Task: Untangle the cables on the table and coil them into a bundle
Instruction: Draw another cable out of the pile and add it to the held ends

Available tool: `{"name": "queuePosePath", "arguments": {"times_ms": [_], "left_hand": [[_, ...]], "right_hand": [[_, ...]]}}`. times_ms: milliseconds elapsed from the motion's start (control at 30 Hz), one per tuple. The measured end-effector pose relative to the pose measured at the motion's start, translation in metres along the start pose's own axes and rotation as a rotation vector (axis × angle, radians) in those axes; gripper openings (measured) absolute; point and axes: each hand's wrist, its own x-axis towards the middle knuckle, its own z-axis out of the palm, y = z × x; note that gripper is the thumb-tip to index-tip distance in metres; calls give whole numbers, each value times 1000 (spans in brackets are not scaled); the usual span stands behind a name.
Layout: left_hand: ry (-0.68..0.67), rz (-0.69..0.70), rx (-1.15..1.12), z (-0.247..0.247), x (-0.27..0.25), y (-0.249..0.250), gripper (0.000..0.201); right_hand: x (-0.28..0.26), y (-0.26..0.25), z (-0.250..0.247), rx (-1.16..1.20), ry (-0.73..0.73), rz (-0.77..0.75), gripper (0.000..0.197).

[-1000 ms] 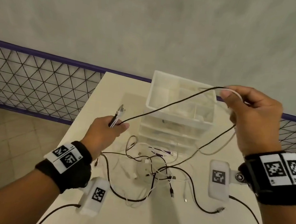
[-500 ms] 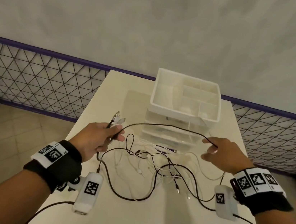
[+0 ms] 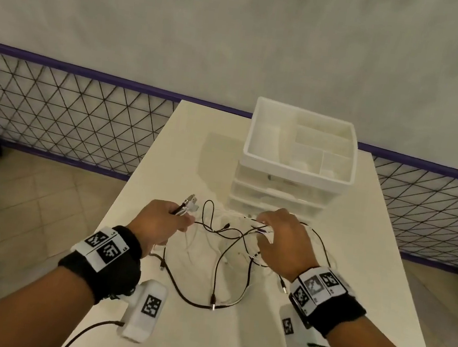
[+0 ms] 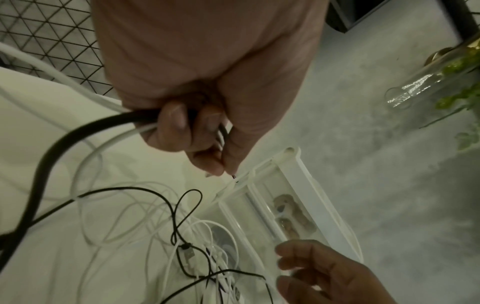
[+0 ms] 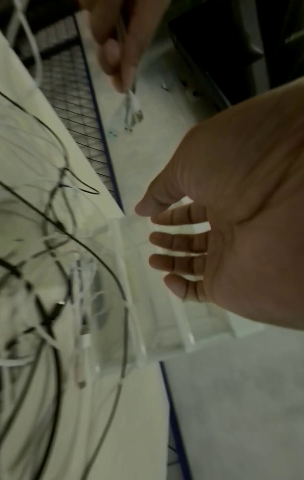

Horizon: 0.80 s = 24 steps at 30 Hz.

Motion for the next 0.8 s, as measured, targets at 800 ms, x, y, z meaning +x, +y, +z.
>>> {"name": "queuePosePath", "arguments": {"times_ms": [800], "left_hand": [[-20, -7, -416, 15, -17, 4, 25]], "right_hand": [[-2, 5, 68, -550, -405, -49, 30]]}}
